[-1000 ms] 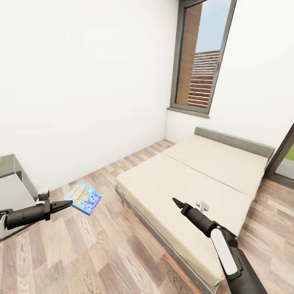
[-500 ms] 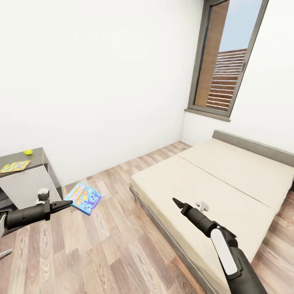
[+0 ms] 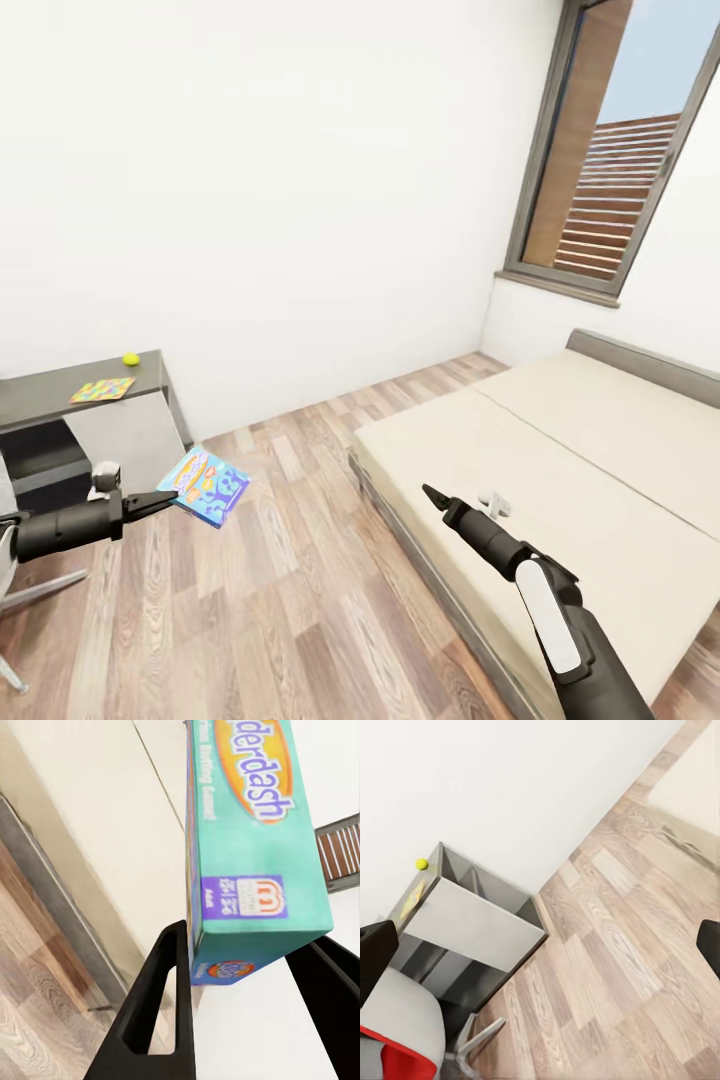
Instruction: Put all the toys in the child's room - the three board games (two on the bed and one on the table), the two jigsaw puzzles on the table, and the tennis ball on the table - inside the toy box on the table in the child's room.
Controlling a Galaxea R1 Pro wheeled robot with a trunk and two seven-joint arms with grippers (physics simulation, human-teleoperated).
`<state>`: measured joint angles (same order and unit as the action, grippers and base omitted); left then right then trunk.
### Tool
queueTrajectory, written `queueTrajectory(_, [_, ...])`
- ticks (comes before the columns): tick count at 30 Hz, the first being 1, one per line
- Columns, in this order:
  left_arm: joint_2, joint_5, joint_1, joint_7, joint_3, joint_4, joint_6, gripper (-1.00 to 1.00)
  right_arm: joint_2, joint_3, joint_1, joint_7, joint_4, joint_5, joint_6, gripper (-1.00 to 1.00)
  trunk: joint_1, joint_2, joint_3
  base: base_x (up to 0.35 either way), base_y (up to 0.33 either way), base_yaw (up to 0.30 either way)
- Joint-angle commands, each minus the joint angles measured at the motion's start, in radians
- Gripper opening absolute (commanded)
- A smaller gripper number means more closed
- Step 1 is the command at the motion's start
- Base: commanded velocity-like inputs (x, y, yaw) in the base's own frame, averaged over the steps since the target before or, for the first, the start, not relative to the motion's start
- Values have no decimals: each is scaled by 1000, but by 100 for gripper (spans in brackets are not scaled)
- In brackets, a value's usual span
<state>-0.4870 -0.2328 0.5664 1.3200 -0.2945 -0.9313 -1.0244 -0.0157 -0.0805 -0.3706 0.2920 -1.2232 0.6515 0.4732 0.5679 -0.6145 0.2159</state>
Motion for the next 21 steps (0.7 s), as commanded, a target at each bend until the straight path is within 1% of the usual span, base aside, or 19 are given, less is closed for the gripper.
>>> queueTrajectory(1, [0, -5, 1, 1, 1, 0, -9, -100, -1, -4, -1, 3, -1, 5, 9, 100, -4, 6, -2, 0, 0, 246])
queueTrajectory(21, [0, -4, 1, 0, 1, 0, -8, -100, -1, -4, -1, 3, 16, 5, 7, 100, -80, 146, -64, 0, 0, 239])
